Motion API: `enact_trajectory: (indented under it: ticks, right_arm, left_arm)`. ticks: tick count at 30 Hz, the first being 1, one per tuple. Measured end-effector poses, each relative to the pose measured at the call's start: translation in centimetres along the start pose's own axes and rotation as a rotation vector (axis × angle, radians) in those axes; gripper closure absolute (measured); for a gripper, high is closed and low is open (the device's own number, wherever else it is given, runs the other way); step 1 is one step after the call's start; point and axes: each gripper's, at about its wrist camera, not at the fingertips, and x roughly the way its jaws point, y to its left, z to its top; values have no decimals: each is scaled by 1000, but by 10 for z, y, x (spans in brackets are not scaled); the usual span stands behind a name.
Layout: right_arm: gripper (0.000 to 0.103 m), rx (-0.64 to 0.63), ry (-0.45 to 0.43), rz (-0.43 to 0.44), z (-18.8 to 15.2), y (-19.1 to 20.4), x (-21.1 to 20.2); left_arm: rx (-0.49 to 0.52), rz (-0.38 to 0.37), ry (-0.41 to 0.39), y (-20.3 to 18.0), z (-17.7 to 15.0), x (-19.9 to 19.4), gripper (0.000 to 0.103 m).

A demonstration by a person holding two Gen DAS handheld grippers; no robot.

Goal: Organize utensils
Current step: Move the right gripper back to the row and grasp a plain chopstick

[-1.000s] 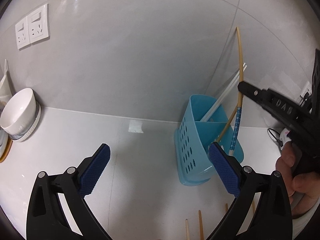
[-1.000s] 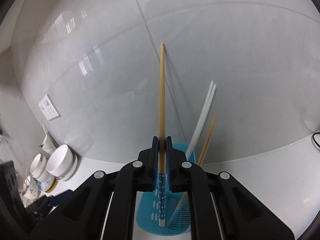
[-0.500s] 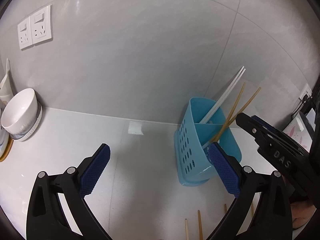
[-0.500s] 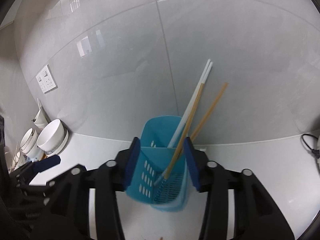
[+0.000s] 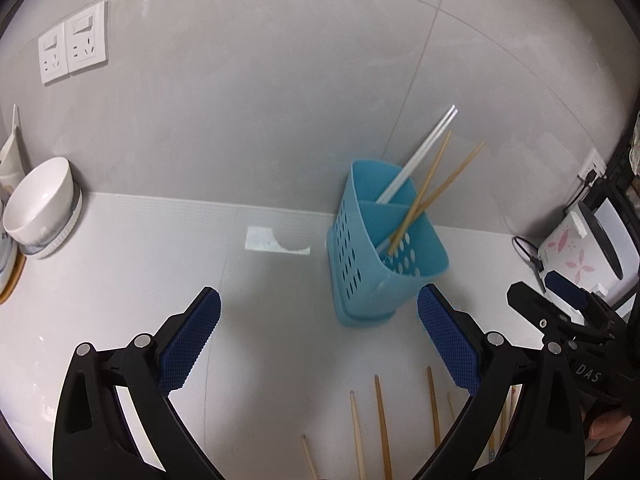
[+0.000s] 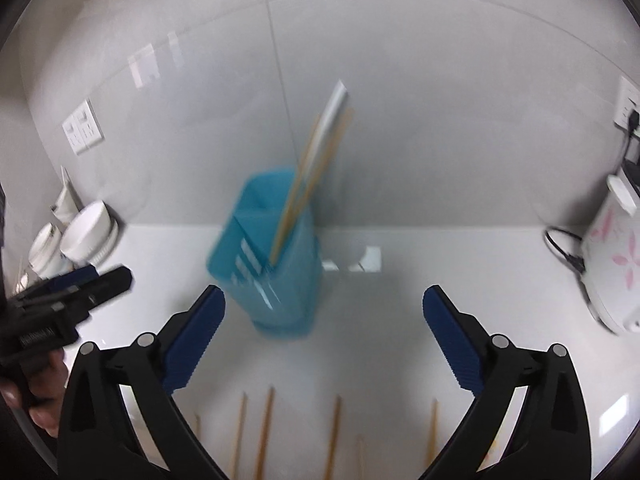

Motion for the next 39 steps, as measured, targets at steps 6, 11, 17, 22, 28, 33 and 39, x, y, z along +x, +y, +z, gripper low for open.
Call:
enact_trajectory:
  ticks: [6,11,17,22,28,33,39]
  right_arm:
    - [8,19,35,-45,-26,-18,-17]
    - [8,-1,58,-87,-45,-22,-30]
    - [8,-16,108,-129,-69,-25,-40]
    - [8,-42,141,-128,-89,-27,-41]
    - [16,-46,230,-99,-111,-22,-26]
    - [27,-44,344,-88,-130,-20,-9]
    - [41,-34,460,-98,-146,-20,8]
  left_arm:
    - [29,4,39,-11,-29,-8,6]
    - [26,27,70,-13,-49,-13,6]
    - [16,77,108,-9,-75,-17,6]
    - [-20,120,172,3,-97,-8,6]
    - [-25,139,243,10,-122,6,6]
    - [-28,135,328,8,-144,21,6]
    - [-33,144,408,10,-166,33,6]
